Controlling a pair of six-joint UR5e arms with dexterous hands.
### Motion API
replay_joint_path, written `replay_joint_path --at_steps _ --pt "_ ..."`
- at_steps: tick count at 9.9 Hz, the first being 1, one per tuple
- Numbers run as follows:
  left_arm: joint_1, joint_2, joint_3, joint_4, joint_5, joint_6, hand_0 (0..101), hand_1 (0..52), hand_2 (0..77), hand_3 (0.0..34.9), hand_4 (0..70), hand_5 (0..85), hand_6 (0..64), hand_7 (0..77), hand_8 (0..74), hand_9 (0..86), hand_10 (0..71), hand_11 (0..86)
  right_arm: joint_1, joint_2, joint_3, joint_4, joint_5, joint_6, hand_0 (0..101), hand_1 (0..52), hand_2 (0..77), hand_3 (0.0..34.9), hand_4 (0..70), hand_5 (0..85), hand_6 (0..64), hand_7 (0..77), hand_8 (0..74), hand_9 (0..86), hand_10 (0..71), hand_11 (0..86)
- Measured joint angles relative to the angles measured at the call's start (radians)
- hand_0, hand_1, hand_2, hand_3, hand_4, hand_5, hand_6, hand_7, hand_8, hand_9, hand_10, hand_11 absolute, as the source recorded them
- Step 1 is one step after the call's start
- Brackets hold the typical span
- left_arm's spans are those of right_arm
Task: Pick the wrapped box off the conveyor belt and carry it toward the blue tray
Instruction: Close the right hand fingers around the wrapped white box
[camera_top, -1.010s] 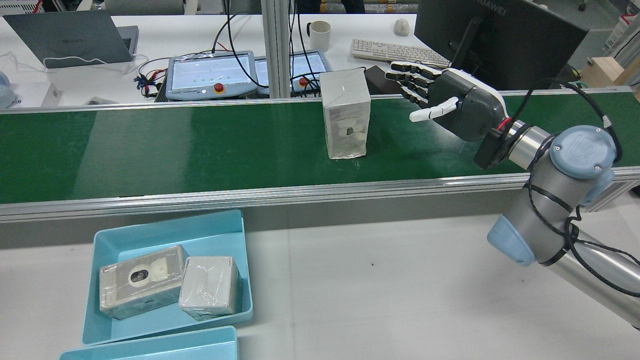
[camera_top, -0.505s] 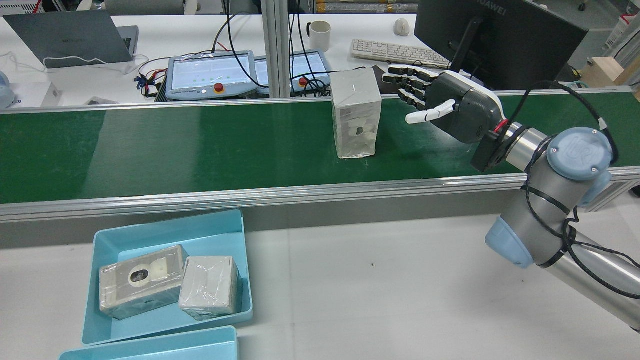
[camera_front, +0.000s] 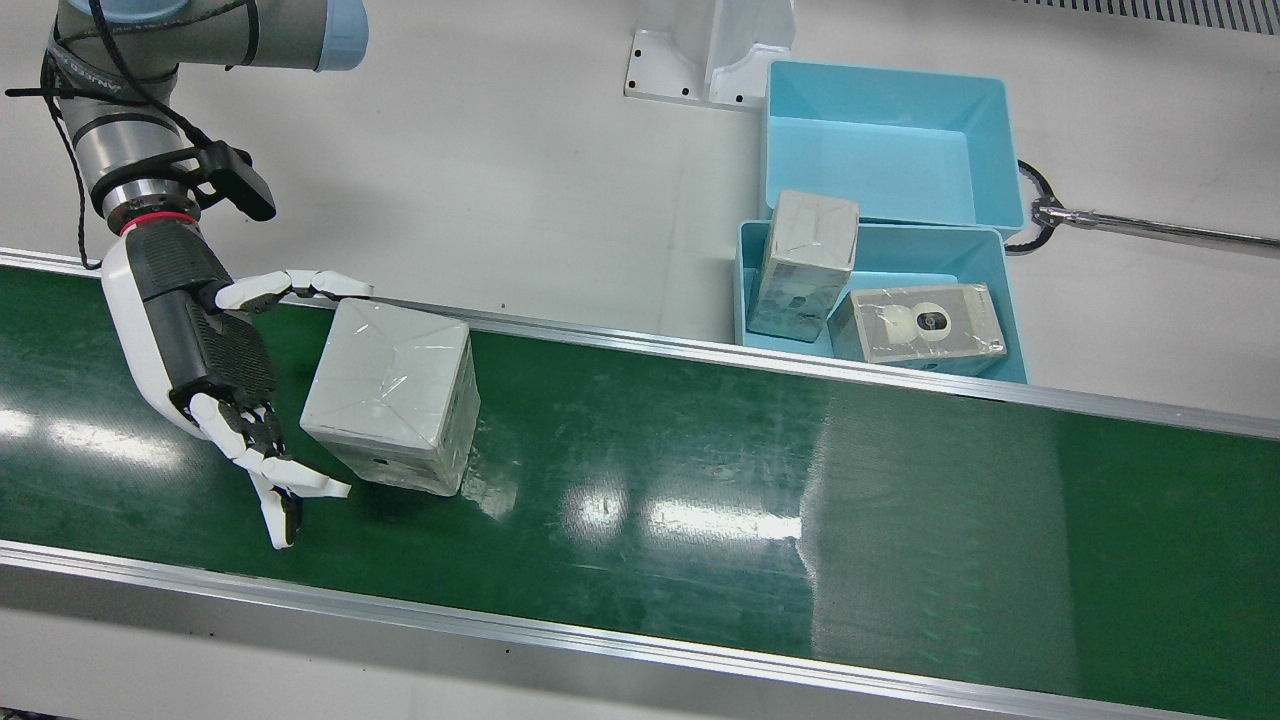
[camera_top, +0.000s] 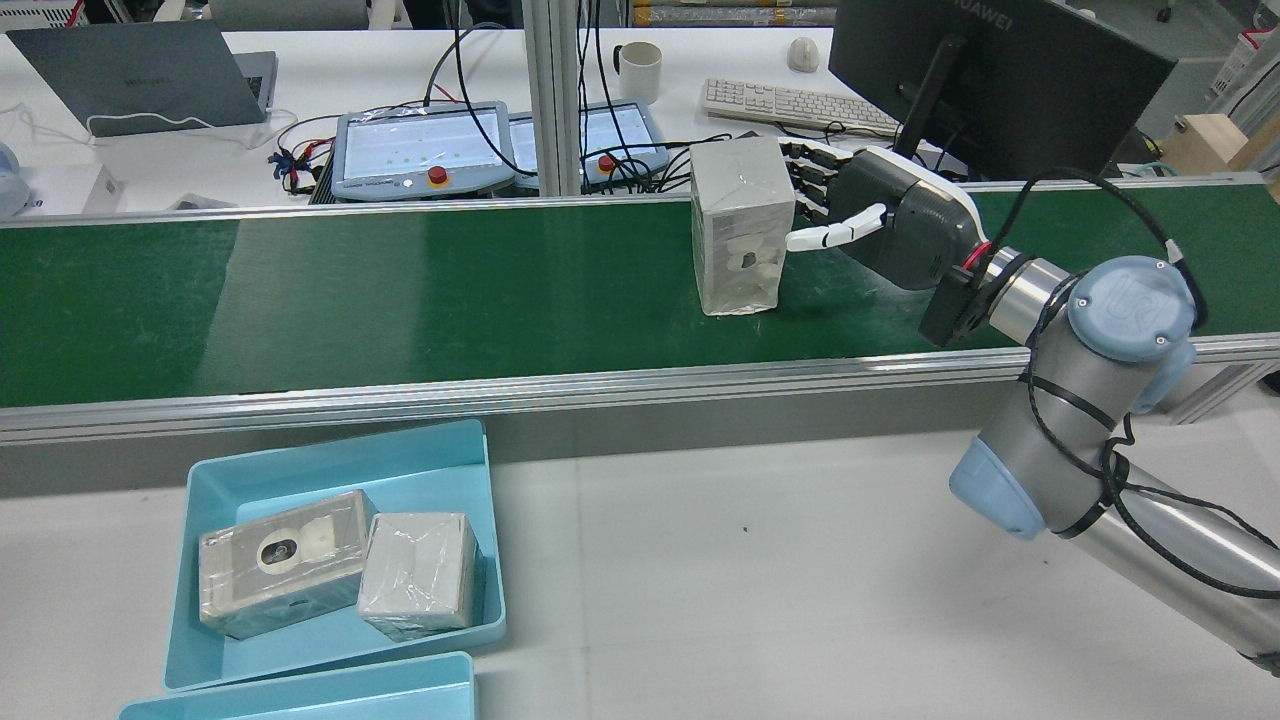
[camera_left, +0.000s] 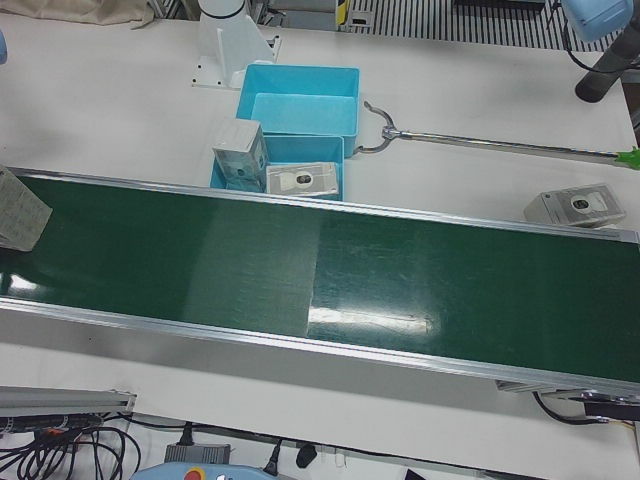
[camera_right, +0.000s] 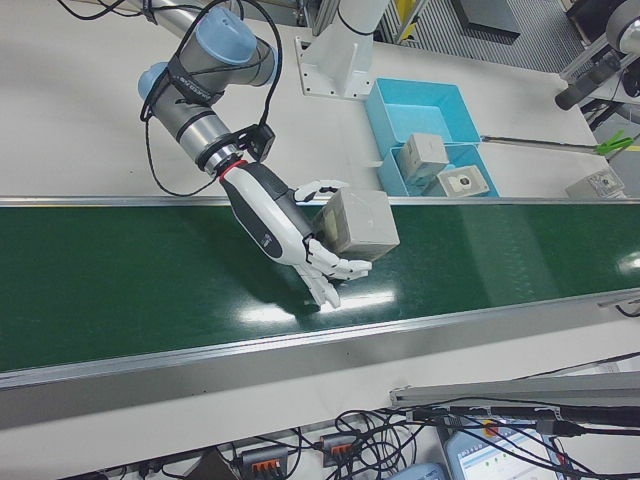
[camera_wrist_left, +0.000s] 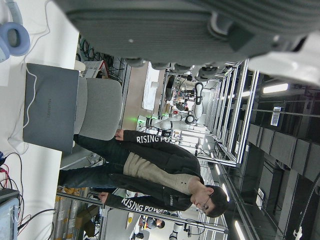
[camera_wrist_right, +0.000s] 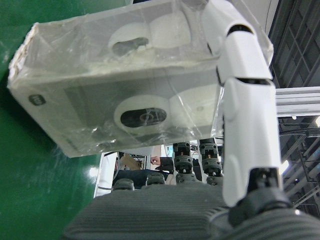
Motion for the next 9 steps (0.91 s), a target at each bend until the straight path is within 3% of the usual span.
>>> replay_joint_path --at_steps 2,5,6,7,8,9 --pt "0.000 0.000 0.000 0.000 0.000 0.000 0 0.0 1.1 0.0 0.0 0.5 0.0 0.5 0.5 0.0 0.5 0.5 -0.032 0.012 -0.001 -0.001 0.039 -0.007 50 19.1 20.7 9.5 10.9 21.3 3.8 21.3 0.0 2.7 0.0 1.6" --pt "0.000 0.000 0.000 0.000 0.000 0.000 0 0.0 1.1 0.0 0.0 1.1 0.0 0.5 0.5 0.0 0.0 0.5 -0.058 0.021 -0.007 -0.021 0.076 -0.011 51 20.7 25.1 8.9 14.2 22.9 6.0 24.5 0.0 4.9 0.0 1.6" --pt "0.000 0.000 0.000 0.000 0.000 0.000 0 0.0 1.1 0.0 0.0 1.1 0.0 0.5 0.5 0.0 0.0 0.5 -0.058 0.023 -0.002 -0.050 0.079 -0.011 55 18.5 28.4 2.8 27.3 31.6 19.6 34.9 17.5 22.9 10.4 4.4" --pt "0.000 0.000 0.000 0.000 0.000 0.000 0 0.0 1.1 0.0 0.0 1.1 0.0 0.5 0.5 0.0 0.5 0.0 -0.053 0.023 0.011 -0.080 0.080 -0.011 55 18.5 28.4 2.8 27.3 31.6 19.6 34.9 17.5 22.9 10.4 4.4" --pt "0.000 0.000 0.000 0.000 0.000 0.000 0 0.0 0.5 0.0 0.0 0.5 0.0 0.5 0.5 0.0 0.5 0.0 -0.043 0.023 0.032 -0.105 0.081 -0.012 54 15.3 29.5 2.3 30.5 34.4 22.9 37.6 27.3 31.6 19.1 14.7" --pt "0.000 0.000 0.000 0.000 0.000 0.000 0 0.0 0.5 0.0 0.0 0.5 0.0 0.5 0.5 0.0 0.5 0.0 -0.030 0.023 0.067 -0.136 0.081 -0.012 50 1.6 36.0 1.3 36.0 37.6 29.5 44.2 39.3 42.5 37.1 32.7"
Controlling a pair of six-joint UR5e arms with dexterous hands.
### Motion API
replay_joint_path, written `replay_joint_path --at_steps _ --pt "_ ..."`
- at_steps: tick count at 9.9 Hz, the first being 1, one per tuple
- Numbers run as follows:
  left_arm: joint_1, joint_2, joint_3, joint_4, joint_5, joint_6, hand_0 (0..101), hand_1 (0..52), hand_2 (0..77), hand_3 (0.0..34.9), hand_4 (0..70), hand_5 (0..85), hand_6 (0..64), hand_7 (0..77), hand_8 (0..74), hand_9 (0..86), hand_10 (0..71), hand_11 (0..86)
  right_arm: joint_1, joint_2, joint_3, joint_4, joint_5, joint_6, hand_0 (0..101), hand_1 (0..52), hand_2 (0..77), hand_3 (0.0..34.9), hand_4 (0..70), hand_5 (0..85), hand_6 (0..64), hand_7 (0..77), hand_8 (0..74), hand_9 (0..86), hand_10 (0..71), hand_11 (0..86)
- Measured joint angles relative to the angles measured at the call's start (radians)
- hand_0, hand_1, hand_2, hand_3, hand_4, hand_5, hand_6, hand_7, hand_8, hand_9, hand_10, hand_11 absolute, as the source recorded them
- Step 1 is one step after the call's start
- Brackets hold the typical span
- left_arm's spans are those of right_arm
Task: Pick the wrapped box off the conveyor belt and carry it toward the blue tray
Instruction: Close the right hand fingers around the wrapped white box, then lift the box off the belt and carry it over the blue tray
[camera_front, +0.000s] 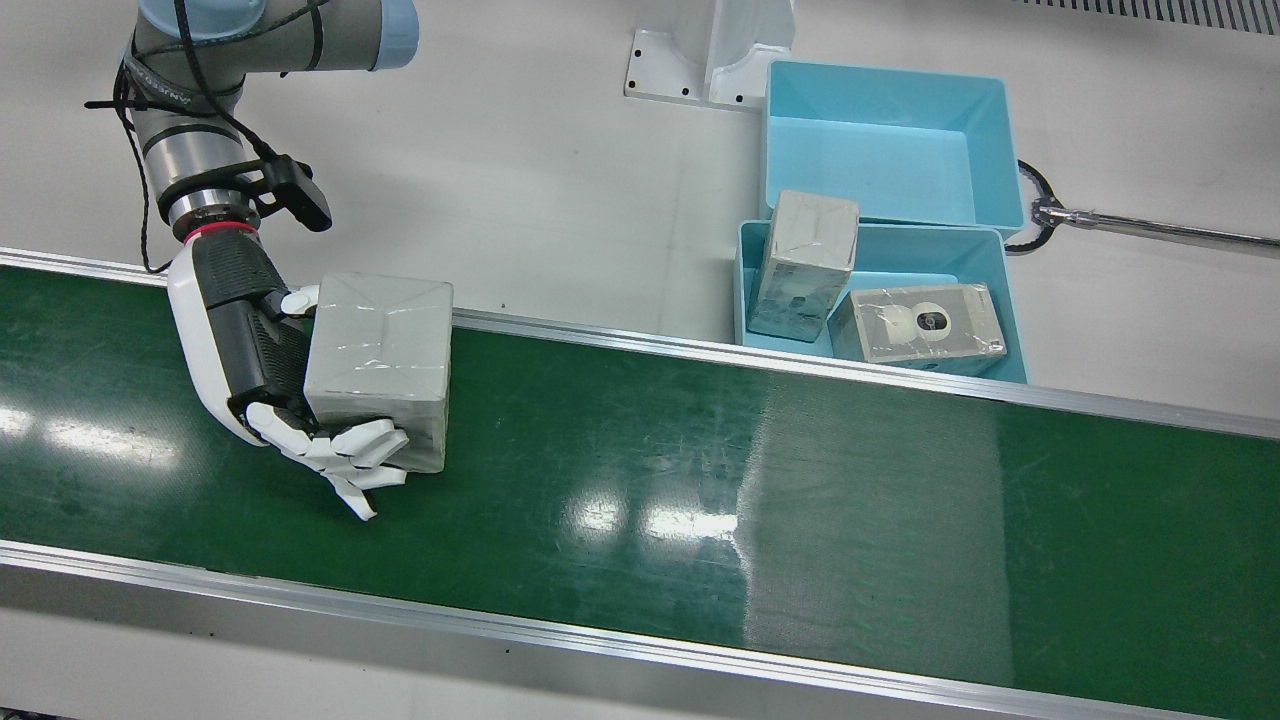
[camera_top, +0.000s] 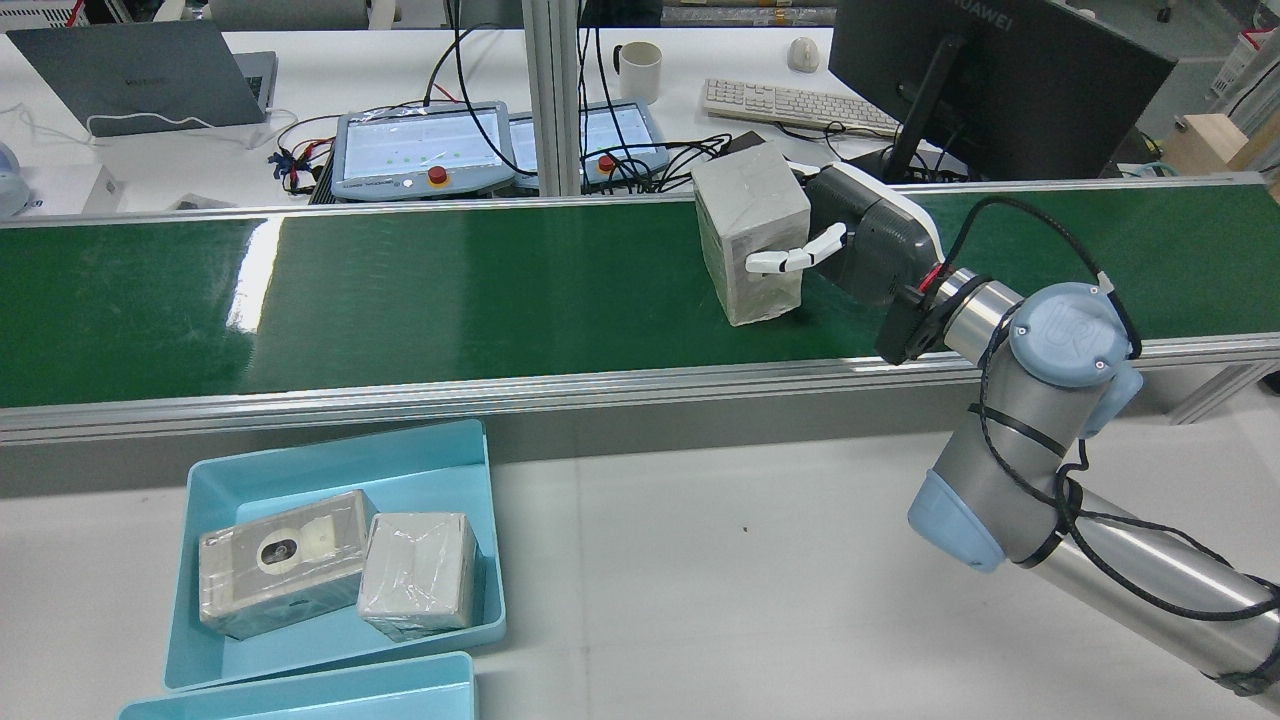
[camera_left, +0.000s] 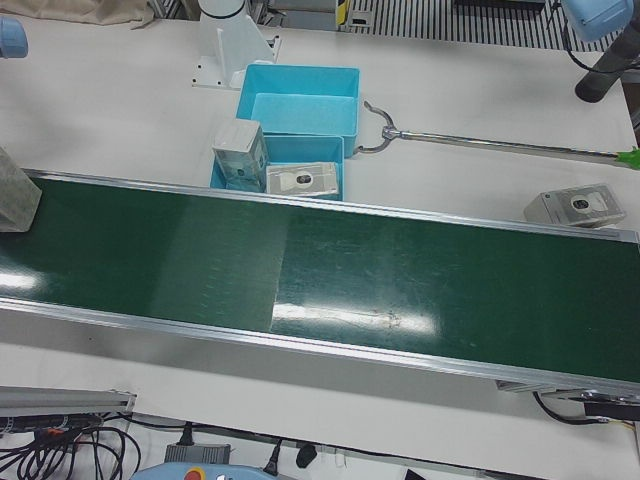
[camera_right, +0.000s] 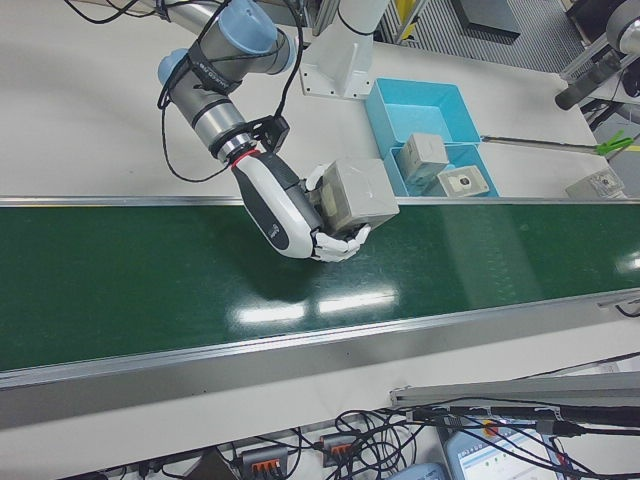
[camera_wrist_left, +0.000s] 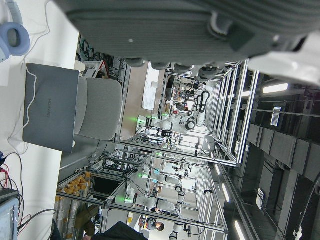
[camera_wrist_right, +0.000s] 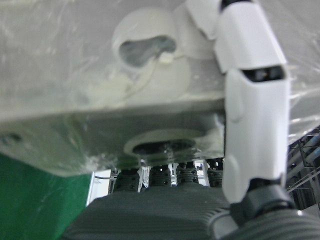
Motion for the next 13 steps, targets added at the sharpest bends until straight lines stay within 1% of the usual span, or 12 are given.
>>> replay_joint_path --at_steps 1,2,3,4,5,6,7,8,9,10,11,13 --pt "0.000 0.000 0.000 0.000 0.000 0.000 0 0.0 1.1 0.0 0.0 1.1 0.0 0.5 0.5 0.0 0.5 0.0 0.011 0.000 0.058 -0.042 0.000 0.000 50 1.6 36.0 1.3 36.0 37.6 29.5 44.2 39.3 42.5 37.1 32.7" --pt "0.000 0.000 0.000 0.000 0.000 0.000 0 0.0 1.1 0.0 0.0 1.1 0.0 0.5 0.5 0.0 0.5 0.0 0.012 0.003 0.130 -0.094 0.000 -0.003 47 0.5 36.0 1.3 37.6 40.4 33.8 51.8 47.5 51.8 49.6 44.2" --pt "0.000 0.000 0.000 0.000 0.000 0.000 0 0.0 0.5 0.0 0.0 1.1 0.0 0.5 0.5 0.0 0.0 0.5 0.005 0.023 0.188 -0.145 0.001 -0.015 47 0.5 36.0 1.3 37.6 40.4 33.8 51.8 47.5 51.8 49.6 44.2" --pt "0.000 0.000 0.000 0.000 0.000 0.000 0 0.0 0.5 0.0 0.0 1.1 0.0 0.5 0.5 0.0 0.5 0.0 -0.017 0.056 0.222 -0.189 0.006 -0.037 46 0.5 36.0 1.2 37.6 42.0 35.5 58.4 51.8 59.5 55.6 50.7" --pt "0.000 0.000 0.000 0.000 0.000 0.000 0 0.0 1.1 0.0 0.0 1.1 0.0 0.5 0.5 0.0 0.5 0.0 -0.064 0.080 0.237 -0.214 0.037 -0.062 46 0.5 36.0 1.3 37.6 43.6 36.0 62.2 53.5 62.7 57.3 52.9" --pt "0.000 0.000 0.000 0.000 0.000 0.000 0 0.0 0.5 0.0 0.0 0.5 0.0 0.5 0.5 0.0 0.5 0.0 -0.136 0.094 0.242 -0.226 0.098 -0.093 46 0.5 36.0 1.0 37.6 44.2 36.5 65.4 54.5 64.9 58.4 55.1" --pt "0.000 0.000 0.000 0.000 0.000 0.000 0 0.0 1.1 0.0 0.0 1.1 0.0 0.5 0.5 0.0 0.5 0.0 -0.233 0.113 0.244 -0.231 0.188 -0.145 46 0.5 36.0 1.0 37.6 44.2 36.5 65.4 54.5 64.9 58.4 55.1" --pt "0.000 0.000 0.000 0.000 0.000 0.000 0 0.0 1.1 0.0 0.0 1.1 0.0 0.5 0.5 0.0 0.0 0.5 -0.325 0.140 0.240 -0.232 0.279 -0.210 46 0.5 36.0 0.9 37.6 44.2 36.5 69.3 55.6 68.2 59.5 57.8" --pt "0.000 0.000 0.000 0.000 0.000 0.000 0 0.0 1.1 0.0 0.0 1.1 0.0 0.5 0.5 0.0 0.0 0.5 -0.403 0.183 0.225 -0.231 0.364 -0.279 46 0.0 38.7 0.0 37.6 44.2 40.9 69.8 58.9 70.4 62.7 64.4" --pt "0.000 0.000 0.000 0.000 0.000 0.000 0 0.0 1.1 0.0 0.0 1.1 0.0 0.5 0.5 0.0 0.5 0.0 -0.449 0.234 0.193 -0.229 0.424 -0.327 46 0.0 39.8 0.0 37.6 44.2 40.9 69.8 62.7 70.4 66.0 69.8" --pt "0.000 0.000 0.000 0.000 0.000 0.000 0 0.0 0.5 0.0 0.0 1.1 0.0 0.5 0.5 0.0 0.0 0.5 -0.474 0.289 0.149 -0.227 0.460 -0.354 46 0.0 40.4 0.0 34.9 49.1 43.1 69.8 67.1 70.4 68.7 69.8" --pt "0.000 0.000 0.000 0.000 0.000 0.000 0 0.0 1.1 0.0 0.0 1.1 0.0 0.5 0.5 0.0 0.5 0.0 -0.492 0.383 0.042 -0.193 0.494 -0.382 46 0.0 40.9 0.0 34.9 49.1 43.1 69.8 67.6 70.4 69.8 70.4"
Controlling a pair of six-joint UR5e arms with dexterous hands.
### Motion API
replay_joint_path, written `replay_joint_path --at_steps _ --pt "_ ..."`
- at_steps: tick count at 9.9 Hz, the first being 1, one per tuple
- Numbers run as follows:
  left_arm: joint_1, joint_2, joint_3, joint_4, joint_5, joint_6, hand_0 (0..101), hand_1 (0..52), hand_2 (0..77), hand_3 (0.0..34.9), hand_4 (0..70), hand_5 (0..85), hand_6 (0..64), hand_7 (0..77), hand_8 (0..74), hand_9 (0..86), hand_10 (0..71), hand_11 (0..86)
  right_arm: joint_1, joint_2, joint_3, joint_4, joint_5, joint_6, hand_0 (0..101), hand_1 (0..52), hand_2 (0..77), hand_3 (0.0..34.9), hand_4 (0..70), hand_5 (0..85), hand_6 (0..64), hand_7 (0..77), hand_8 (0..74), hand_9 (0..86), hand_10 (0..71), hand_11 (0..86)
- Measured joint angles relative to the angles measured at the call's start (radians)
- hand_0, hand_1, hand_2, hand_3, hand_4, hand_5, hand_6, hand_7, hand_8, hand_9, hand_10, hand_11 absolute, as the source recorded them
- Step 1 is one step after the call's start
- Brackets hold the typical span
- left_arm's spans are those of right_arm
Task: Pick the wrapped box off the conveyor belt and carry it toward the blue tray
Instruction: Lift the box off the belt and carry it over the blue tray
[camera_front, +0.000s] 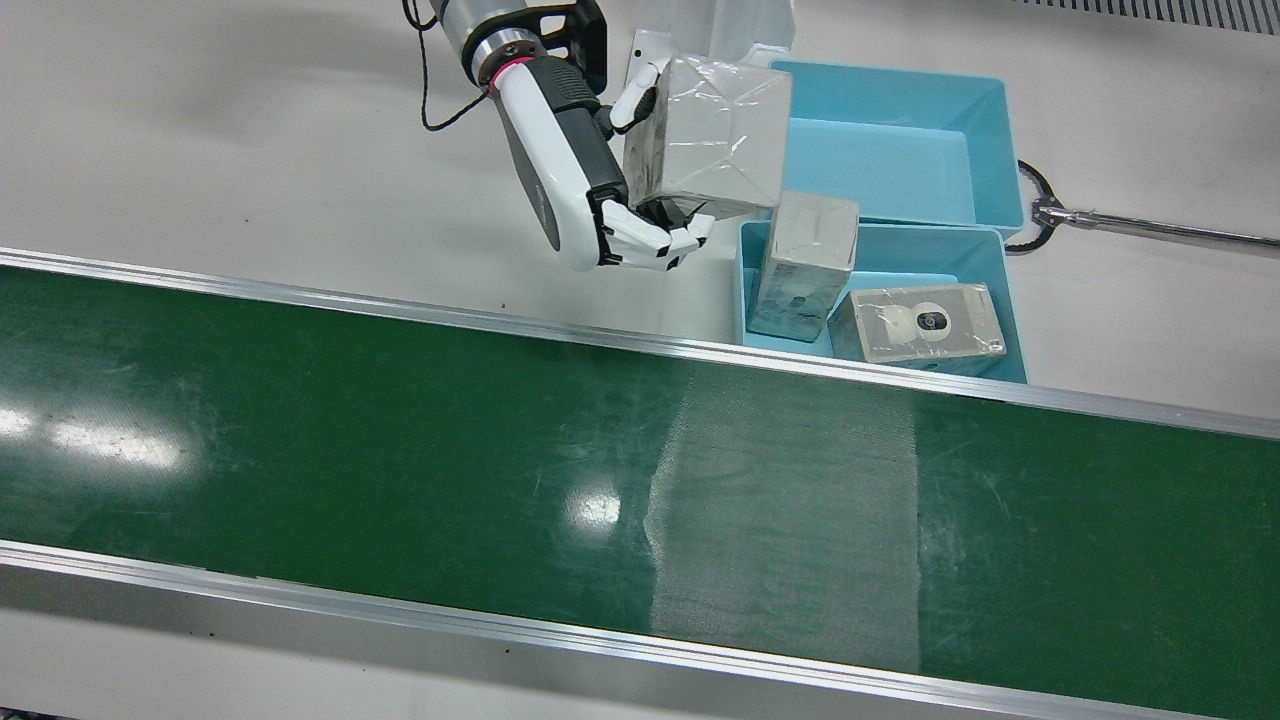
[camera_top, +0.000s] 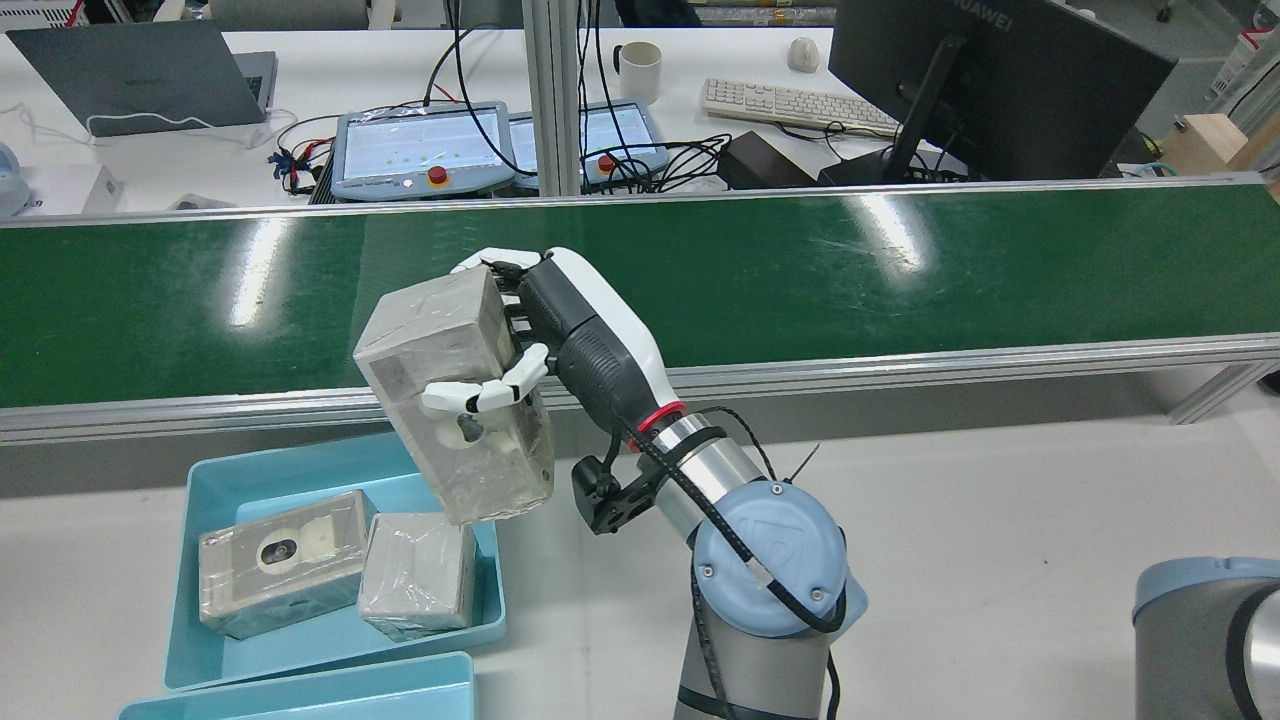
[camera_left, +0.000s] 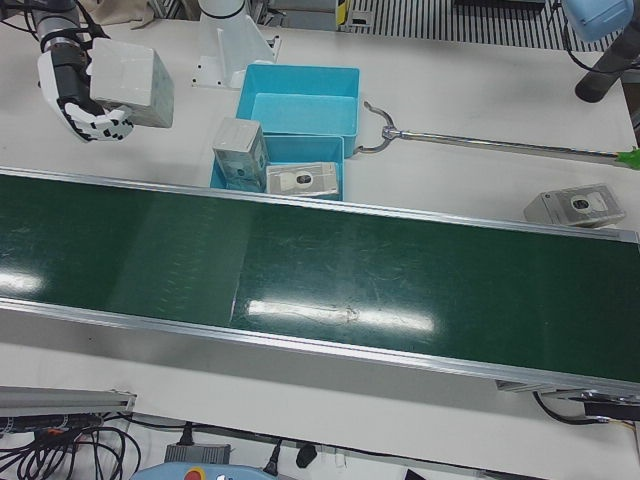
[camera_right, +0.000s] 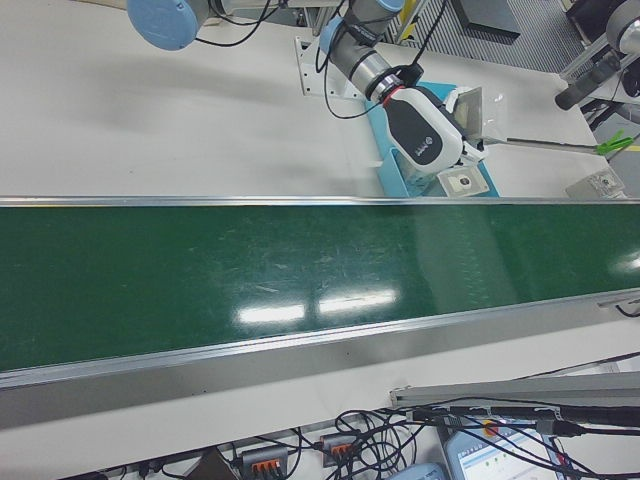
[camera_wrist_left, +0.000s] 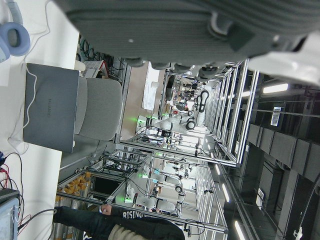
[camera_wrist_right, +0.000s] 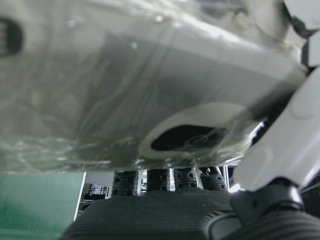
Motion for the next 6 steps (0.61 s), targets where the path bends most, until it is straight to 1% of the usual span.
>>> replay_joint_path --at_steps 1,2,3,4,6 --pt "0.000 0.000 0.000 0.000 0.000 0.000 0 0.0 1.1 0.0 0.0 0.5 0.0 0.5 0.5 0.0 0.5 0.0 -0.003 0.034 -0.052 0.033 0.010 -0.024 46 0.0 40.9 0.0 34.9 49.1 43.1 69.8 67.6 70.4 69.8 70.4" --pt "0.000 0.000 0.000 0.000 0.000 0.000 0 0.0 1.1 0.0 0.0 1.1 0.0 0.5 0.5 0.0 0.0 0.0 -0.005 0.058 -0.097 0.075 0.022 -0.060 46 0.0 40.9 0.0 34.9 49.6 43.6 69.8 67.6 70.4 70.4 70.4" --pt "0.000 0.000 0.000 0.000 0.000 0.000 0 0.0 1.1 0.0 0.0 1.1 0.0 0.5 0.5 0.0 0.0 0.0 -0.007 0.072 -0.138 0.125 0.034 -0.094 46 0.0 40.9 0.0 34.9 49.6 43.6 69.8 67.6 70.4 70.4 70.4" --pt "0.000 0.000 0.000 0.000 0.000 0.000 0 0.0 1.1 0.0 0.0 1.1 0.0 0.5 0.5 0.0 0.0 0.0 -0.008 0.080 -0.176 0.175 0.046 -0.117 46 0.0 40.9 0.0 34.9 49.6 43.6 69.8 67.6 70.4 70.4 70.4" --pt "0.000 0.000 0.000 0.000 0.000 0.000 0 0.0 0.5 0.0 0.0 1.1 0.0 0.5 0.5 0.0 0.5 0.0 -0.016 0.077 -0.231 0.265 0.062 -0.138 46 0.0 40.9 0.0 34.9 49.6 43.6 69.8 67.6 70.4 70.4 70.4"
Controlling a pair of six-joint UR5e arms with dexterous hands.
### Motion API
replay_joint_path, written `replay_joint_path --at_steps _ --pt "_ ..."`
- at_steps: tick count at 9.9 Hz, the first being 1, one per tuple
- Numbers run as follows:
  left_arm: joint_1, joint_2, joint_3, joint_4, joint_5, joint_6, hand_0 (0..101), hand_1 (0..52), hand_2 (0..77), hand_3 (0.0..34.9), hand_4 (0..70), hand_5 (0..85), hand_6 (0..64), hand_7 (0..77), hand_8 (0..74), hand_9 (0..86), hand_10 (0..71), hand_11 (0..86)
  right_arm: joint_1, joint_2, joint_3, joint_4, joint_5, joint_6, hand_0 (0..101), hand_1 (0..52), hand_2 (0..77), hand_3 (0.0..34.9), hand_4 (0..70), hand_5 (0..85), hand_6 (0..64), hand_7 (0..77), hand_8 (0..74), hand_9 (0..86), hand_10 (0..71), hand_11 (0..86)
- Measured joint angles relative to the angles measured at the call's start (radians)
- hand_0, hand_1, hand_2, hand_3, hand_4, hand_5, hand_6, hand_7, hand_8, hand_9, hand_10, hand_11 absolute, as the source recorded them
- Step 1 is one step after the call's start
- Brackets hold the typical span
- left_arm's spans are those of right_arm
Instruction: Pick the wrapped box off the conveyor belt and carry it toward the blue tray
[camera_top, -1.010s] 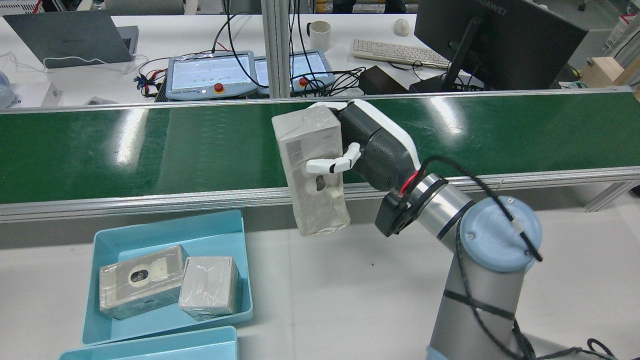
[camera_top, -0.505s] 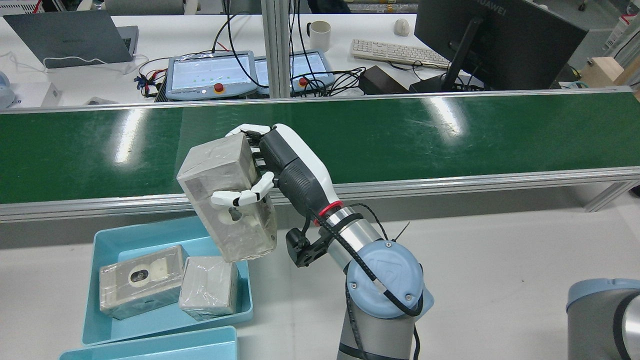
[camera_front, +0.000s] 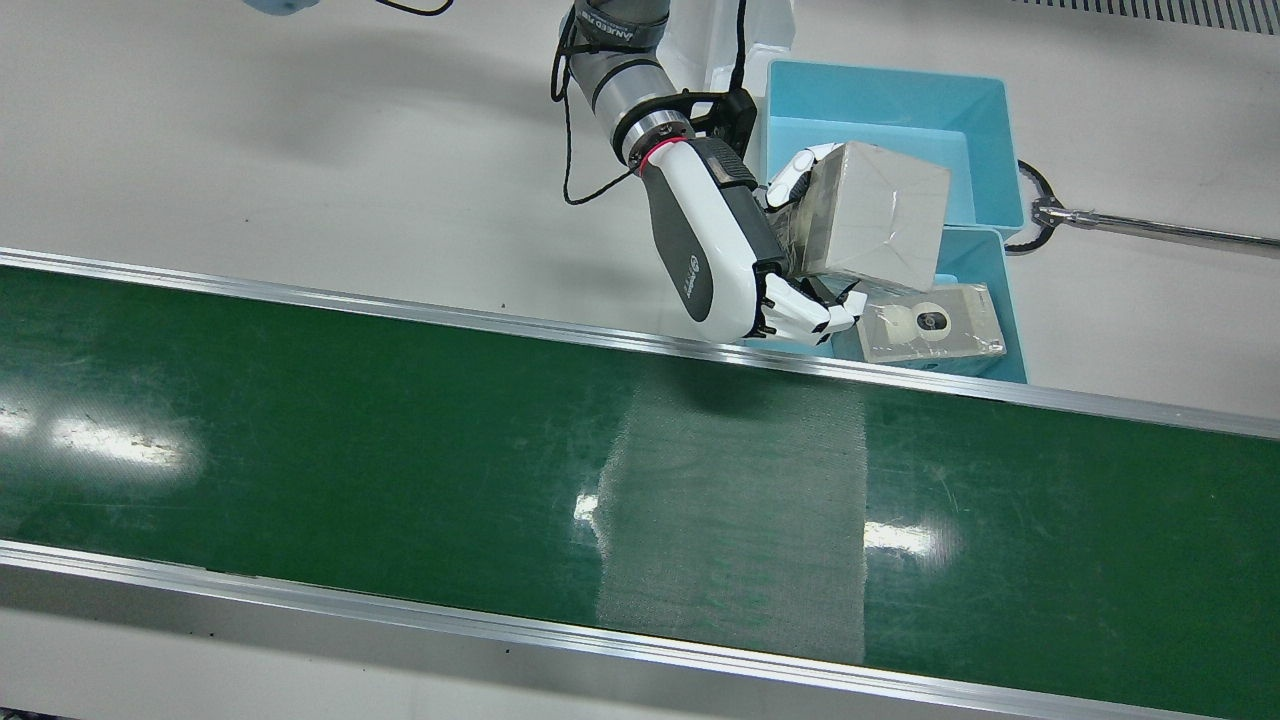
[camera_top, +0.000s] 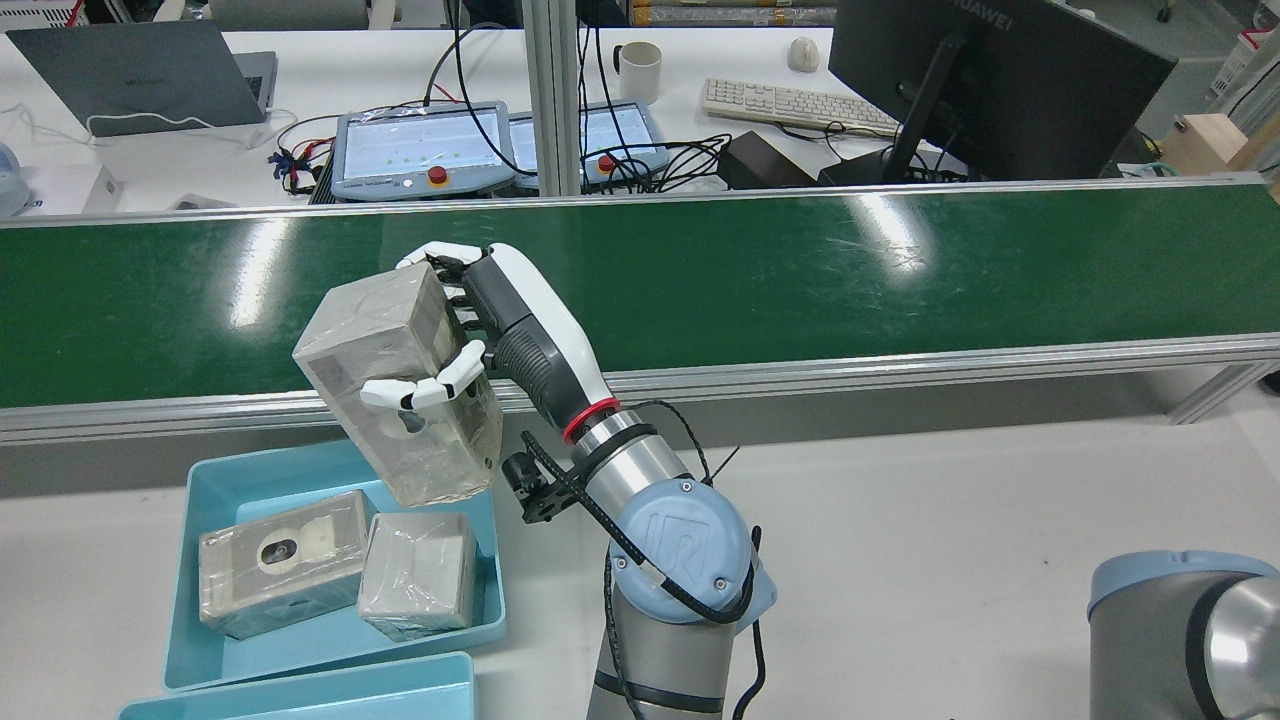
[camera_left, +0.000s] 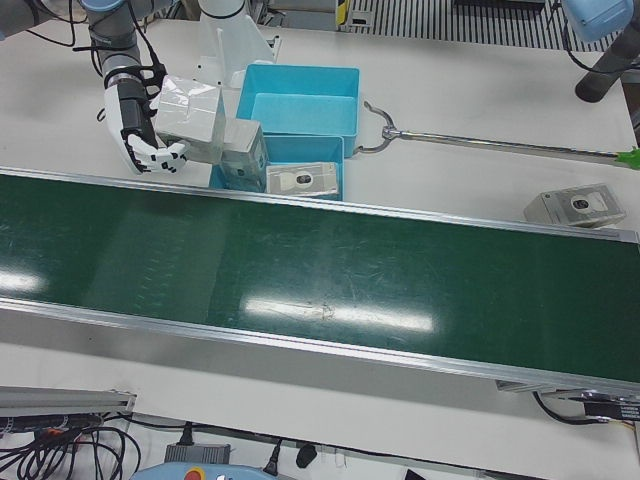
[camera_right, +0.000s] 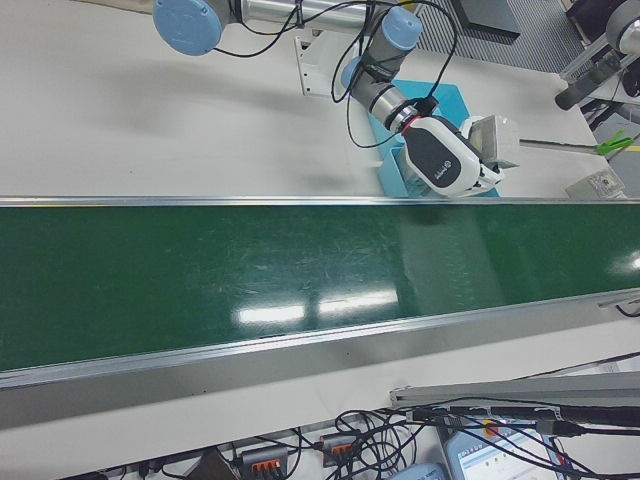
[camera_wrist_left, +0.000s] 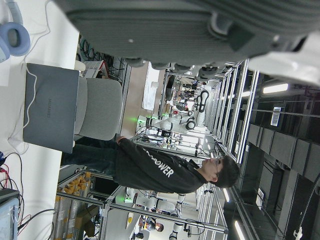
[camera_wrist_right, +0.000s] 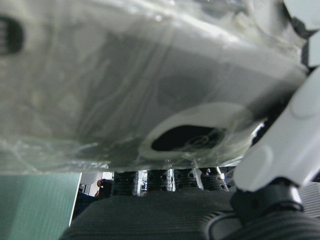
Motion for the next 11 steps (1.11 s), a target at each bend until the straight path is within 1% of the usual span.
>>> replay_joint_path --at_steps 1,2,3,4,5,6,7,8,9,10,11 --pt "0.000 0.000 0.000 0.000 0.000 0.000 0 0.0 1.1 0.0 0.0 0.5 0.0 0.5 0.5 0.0 0.5 0.0 -0.003 -0.003 -0.017 0.023 -0.001 -0.003 46 0.0 40.9 0.0 34.9 49.6 43.6 69.8 67.6 70.4 70.4 70.4" --pt "0.000 0.000 0.000 0.000 0.000 0.000 0 0.0 1.1 0.0 0.0 0.5 0.0 0.5 0.5 0.0 0.5 0.0 -0.004 -0.003 -0.026 0.035 -0.005 -0.003 47 0.0 37.1 0.0 34.4 50.2 43.6 69.8 67.6 70.4 67.1 69.3" --pt "0.000 0.000 0.000 0.000 0.000 0.000 0 0.0 1.1 0.0 0.0 1.1 0.0 0.5 0.5 0.0 0.5 0.0 -0.005 0.000 -0.031 0.041 -0.008 -0.002 47 0.0 37.1 0.0 31.1 50.2 43.6 69.3 67.6 69.8 60.5 57.8" --pt "0.000 0.000 0.000 0.000 0.000 0.000 0 0.0 1.1 0.0 0.0 1.1 0.0 0.5 0.5 0.0 0.5 0.0 -0.005 0.003 -0.032 0.044 -0.011 -0.001 48 0.0 37.1 0.1 27.3 47.5 39.3 69.3 63.3 69.8 52.4 48.5" --pt "0.000 0.000 0.000 0.000 0.000 0.000 0 0.0 1.1 0.0 0.0 1.1 0.0 0.5 0.5 0.0 0.5 0.0 -0.006 0.006 -0.031 0.044 -0.013 0.000 48 0.0 37.1 0.1 27.3 47.5 39.3 69.3 63.3 69.8 52.4 48.5" --pt "0.000 0.000 0.000 0.000 0.000 0.000 0 0.0 1.1 0.0 0.0 1.1 0.0 0.5 0.5 0.0 0.5 0.0 -0.006 0.008 -0.029 0.044 -0.024 0.001 44 0.0 37.1 11.9 7.6 29.5 25.1 46.4 48.0 44.7 32.7 29.5" --pt "0.000 0.000 0.000 0.000 0.000 0.000 0 0.0 1.1 0.0 0.0 1.1 0.0 0.5 0.5 0.0 0.5 0.0 -0.006 0.009 -0.025 0.043 -0.037 0.001 44 0.0 37.1 11.9 7.6 29.5 25.1 46.4 48.0 44.7 32.7 29.5" --pt "0.000 0.000 0.000 0.000 0.000 0.000 0 0.0 1.1 0.0 0.0 1.1 0.0 0.5 0.5 0.0 0.0 0.5 -0.006 0.009 -0.018 0.040 -0.046 0.002 45 8.7 2.7 22.1 10.9 9.8 0.0 20.7 21.3 19.1 7.6 8.2" --pt "0.000 0.000 0.000 0.000 0.000 0.000 0 0.0 1.1 0.0 0.0 1.1 0.0 0.5 0.5 0.0 0.5 0.0 -0.006 0.005 -0.005 0.035 -0.053 0.002 45 8.7 2.7 22.1 10.9 9.8 0.0 20.7 21.3 19.1 7.6 8.2" --pt "0.000 0.000 0.000 0.000 0.000 0.000 0 0.0 0.5 0.0 0.0 1.1 0.0 0.5 0.5 0.0 0.5 0.0 -0.005 -0.007 0.020 0.030 -0.061 0.002 45 8.7 3.3 26.0 11.5 9.8 1.6 21.8 7.6 10.4 0.0 1.6" --pt "0.000 0.000 0.000 0.000 0.000 0.000 0 0.0 0.5 0.0 0.0 1.1 0.0 0.5 0.5 0.0 0.5 0.0 -0.001 -0.032 0.062 0.020 -0.070 0.002 45 9.8 6.0 29.3 11.5 9.8 1.6 21.8 0.0 1.6 0.0 1.6"
